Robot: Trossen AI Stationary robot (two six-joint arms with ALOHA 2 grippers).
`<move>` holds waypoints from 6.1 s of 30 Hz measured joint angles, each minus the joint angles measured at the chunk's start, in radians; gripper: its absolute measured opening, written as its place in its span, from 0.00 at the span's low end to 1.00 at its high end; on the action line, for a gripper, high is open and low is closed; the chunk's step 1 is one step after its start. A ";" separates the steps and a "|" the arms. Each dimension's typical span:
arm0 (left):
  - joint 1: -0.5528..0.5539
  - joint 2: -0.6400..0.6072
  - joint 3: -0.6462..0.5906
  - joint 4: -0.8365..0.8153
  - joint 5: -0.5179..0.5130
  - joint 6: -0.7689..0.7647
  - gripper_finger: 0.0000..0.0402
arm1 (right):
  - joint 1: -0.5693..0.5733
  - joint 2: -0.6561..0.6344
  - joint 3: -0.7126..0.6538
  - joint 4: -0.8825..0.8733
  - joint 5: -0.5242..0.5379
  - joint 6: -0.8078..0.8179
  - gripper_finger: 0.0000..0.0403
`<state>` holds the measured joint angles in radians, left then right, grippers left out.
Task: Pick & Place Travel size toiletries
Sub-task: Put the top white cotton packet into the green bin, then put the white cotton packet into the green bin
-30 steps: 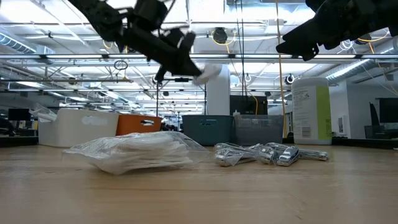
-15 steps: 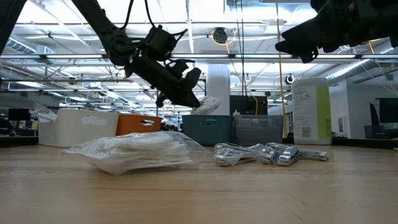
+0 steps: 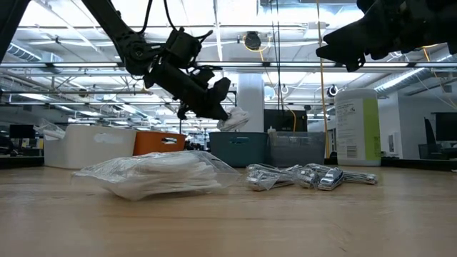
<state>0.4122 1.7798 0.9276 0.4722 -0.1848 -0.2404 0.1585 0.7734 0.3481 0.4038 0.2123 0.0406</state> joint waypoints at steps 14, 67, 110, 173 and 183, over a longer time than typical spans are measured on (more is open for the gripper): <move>0.000 0.000 0.000 0.002 -0.001 0.000 0.08 | 0.000 0.000 0.000 0.000 0.000 0.000 0.53; -0.654 -0.215 -0.001 -0.586 0.134 0.003 0.65 | -0.018 0.000 0.000 -0.014 0.000 0.000 0.53; -0.813 0.003 0.000 -0.571 0.091 -0.226 0.08 | -0.018 0.000 0.000 -0.013 0.000 0.019 0.53; -0.116 -0.310 -0.001 -0.104 -0.109 0.254 0.01 | -0.018 0.000 0.000 -0.042 0.001 0.050 0.53; 0.015 -0.212 0.076 -0.152 0.024 0.204 0.01 | -0.021 0.000 0.000 -0.038 0.053 0.053 0.53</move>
<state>0.4271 1.5681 1.0038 0.3203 -0.1608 -0.0368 0.1378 0.7734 0.3477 0.3660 0.2649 0.0933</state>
